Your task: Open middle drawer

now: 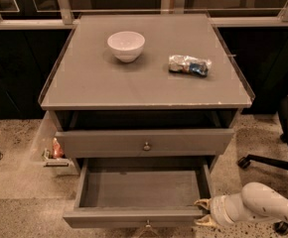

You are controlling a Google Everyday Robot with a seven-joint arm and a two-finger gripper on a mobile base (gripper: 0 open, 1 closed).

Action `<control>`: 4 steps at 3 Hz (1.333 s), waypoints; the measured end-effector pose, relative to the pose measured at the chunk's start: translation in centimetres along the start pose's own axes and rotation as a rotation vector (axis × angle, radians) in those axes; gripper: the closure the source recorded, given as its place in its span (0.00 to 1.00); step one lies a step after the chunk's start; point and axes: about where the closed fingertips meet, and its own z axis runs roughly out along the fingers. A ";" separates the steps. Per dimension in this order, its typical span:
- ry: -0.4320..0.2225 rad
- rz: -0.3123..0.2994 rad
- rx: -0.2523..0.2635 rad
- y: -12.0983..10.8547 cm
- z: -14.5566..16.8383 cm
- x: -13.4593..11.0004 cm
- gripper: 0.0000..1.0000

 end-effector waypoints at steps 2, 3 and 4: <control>0.000 0.000 0.000 -0.2 -0.1 0.0 0.81; 0.000 0.000 0.000 -0.2 -0.1 0.0 0.58; 0.000 0.000 0.000 -0.2 0.0 0.0 0.35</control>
Offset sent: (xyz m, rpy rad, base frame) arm 0.0017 -0.0002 0.0008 0.0000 0.0000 0.0000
